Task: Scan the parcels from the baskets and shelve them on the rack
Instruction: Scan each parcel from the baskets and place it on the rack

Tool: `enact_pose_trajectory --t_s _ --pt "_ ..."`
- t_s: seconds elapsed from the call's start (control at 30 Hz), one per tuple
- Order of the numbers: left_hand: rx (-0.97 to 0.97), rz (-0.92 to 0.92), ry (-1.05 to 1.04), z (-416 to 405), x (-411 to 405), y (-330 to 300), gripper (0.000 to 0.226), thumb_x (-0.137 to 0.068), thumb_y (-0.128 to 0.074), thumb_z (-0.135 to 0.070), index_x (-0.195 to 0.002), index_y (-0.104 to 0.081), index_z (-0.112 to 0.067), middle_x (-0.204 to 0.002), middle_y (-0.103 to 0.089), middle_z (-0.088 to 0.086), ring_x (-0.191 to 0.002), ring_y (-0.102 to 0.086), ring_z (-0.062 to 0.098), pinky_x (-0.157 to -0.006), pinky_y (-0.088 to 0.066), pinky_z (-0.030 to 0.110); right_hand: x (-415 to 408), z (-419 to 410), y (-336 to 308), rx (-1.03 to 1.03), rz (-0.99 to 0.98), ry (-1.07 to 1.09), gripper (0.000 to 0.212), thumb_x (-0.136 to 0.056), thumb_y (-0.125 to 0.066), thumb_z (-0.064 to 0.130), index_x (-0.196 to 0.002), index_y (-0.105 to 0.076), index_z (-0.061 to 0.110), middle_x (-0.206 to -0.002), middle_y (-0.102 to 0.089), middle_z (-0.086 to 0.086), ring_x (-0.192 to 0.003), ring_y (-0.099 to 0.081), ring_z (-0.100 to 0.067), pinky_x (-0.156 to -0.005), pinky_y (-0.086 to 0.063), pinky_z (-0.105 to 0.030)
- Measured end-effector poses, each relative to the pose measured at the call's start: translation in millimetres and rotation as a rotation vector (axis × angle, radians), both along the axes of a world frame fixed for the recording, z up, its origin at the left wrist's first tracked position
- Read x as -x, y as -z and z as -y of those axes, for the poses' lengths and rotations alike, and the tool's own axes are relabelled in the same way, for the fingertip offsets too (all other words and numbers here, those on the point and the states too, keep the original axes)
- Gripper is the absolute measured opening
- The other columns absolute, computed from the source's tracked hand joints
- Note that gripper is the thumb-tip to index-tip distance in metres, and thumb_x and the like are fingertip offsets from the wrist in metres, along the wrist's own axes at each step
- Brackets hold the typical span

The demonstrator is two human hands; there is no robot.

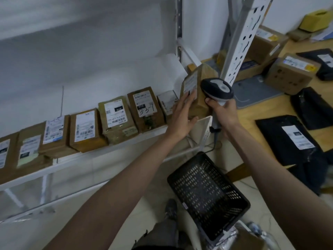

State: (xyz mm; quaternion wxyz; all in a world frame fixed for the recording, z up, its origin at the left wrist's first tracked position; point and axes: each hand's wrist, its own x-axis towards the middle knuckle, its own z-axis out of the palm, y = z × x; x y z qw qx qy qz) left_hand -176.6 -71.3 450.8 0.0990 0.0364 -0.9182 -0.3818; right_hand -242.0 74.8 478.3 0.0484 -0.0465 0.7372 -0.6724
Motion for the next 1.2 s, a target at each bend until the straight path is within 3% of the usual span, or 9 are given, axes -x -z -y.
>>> enact_pose_trajectory --t_s 0.1,0.23,0.3,0.4,0.6,0.8,1.0,1.1,1.2 --pt "-0.008 0.028 -0.018 -8 12 4 0.089 -0.091 -0.071 -0.010 -0.162 -0.017 -0.024 -0.167 -0.017 0.008 -0.152 -0.016 0.031 -0.122 -0.023 0.052 19 0 11 -0.092 0.008 0.018 0.048 -0.090 -0.077 0.018 -0.133 -0.060 0.006 -0.140 -0.055 -0.014 -0.130 -0.054 -0.030 -0.110 -0.046 -0.046" --pt "0.026 0.063 -0.077 -21 24 10 0.089 -0.093 -0.070 -0.013 -0.162 -0.015 -0.022 -0.168 -0.012 0.008 -0.154 -0.010 0.029 -0.125 -0.012 0.050 26 0 25 -0.003 -0.021 0.021 0.034 -0.090 -0.075 0.012 -0.114 -0.062 0.032 -0.117 -0.069 0.005 -0.108 -0.065 -0.001 -0.095 -0.055 -0.028" --pt "0.074 0.086 -0.104 -26 30 14 0.089 -0.094 -0.069 -0.014 -0.162 -0.012 -0.023 -0.168 -0.009 0.006 -0.154 -0.009 0.031 -0.126 -0.009 0.049 30 -1 33 0.028 0.012 0.023 0.029 -0.093 -0.073 0.013 -0.116 -0.064 0.029 -0.112 -0.070 0.008 -0.104 -0.066 0.000 -0.090 -0.055 -0.023" --pt "0.169 0.116 -0.122 -32 36 20 0.089 -0.095 -0.067 -0.016 -0.162 -0.009 -0.025 -0.168 -0.009 0.007 -0.152 -0.012 0.032 -0.124 -0.015 0.049 37 -2 42 0.022 0.028 0.030 0.023 -0.094 -0.071 0.016 -0.116 -0.067 0.021 -0.108 -0.073 0.004 -0.100 -0.068 -0.006 -0.088 -0.056 -0.026" --pt "0.379 0.205 -0.147 -27 48 29 0.090 -0.096 -0.064 -0.016 -0.162 -0.005 -0.031 -0.169 -0.009 0.004 -0.147 -0.021 0.038 -0.114 -0.034 0.060 45 -4 48 -0.088 -0.039 0.015 0.025 -0.093 -0.073 0.017 -0.103 -0.063 0.038 -0.099 -0.065 0.022 -0.088 -0.060 0.019 -0.079 -0.050 -0.010" --pt "0.550 0.223 -0.142 -21 54 33 0.087 -0.097 -0.063 -0.016 -0.161 -0.006 -0.031 -0.164 -0.019 0.008 -0.140 -0.032 0.037 -0.109 -0.040 0.057 47 -8 53 -0.120 -0.111 -0.018 0.029 -0.091 -0.076 0.017 -0.116 -0.064 0.027 -0.110 -0.068 0.009 -0.097 -0.061 0.015 -0.084 -0.049 -0.009" --pt "0.649 0.238 -0.109 -13 59 37 0.086 -0.093 -0.065 -0.008 -0.161 -0.015 -0.026 -0.162 -0.021 0.008 -0.137 -0.032 0.037 -0.107 -0.041 0.054 46 -8 68 -0.195 -0.043 -0.015 0.022 -0.091 -0.075 0.023 -0.110 -0.065 0.028 -0.095 -0.064 0.026 -0.086 -0.057 0.020 -0.072 -0.045 -0.001" --pt "0.666 0.241 -0.103 -10 65 36 0.083 -0.090 -0.066 -0.007 -0.158 -0.022 -0.025 -0.158 -0.027 0.008 -0.135 -0.034 0.036 -0.105 -0.040 0.051 44 -8 70 -0.215 -0.023 -0.041 0.020 -0.090 -0.076 0.023 -0.107 -0.066 0.030 -0.093 -0.064 0.026 -0.086 -0.059 0.015 -0.070 -0.045 0.000" --pt "0.705 0.261 -0.080 -10 71 35 0.081 -0.087 -0.068 -0.009 -0.155 -0.026 -0.024 -0.157 -0.029 0.008 -0.136 -0.032 0.037 -0.107 -0.039 0.051 41 -6 71 -0.221 -0.024 -0.065 0.023 -0.090 -0.075 0.019 -0.112 -0.069 0.020 -0.099 -0.070 0.010 -0.092 -0.063 0.001 -0.073 -0.046 -0.003"
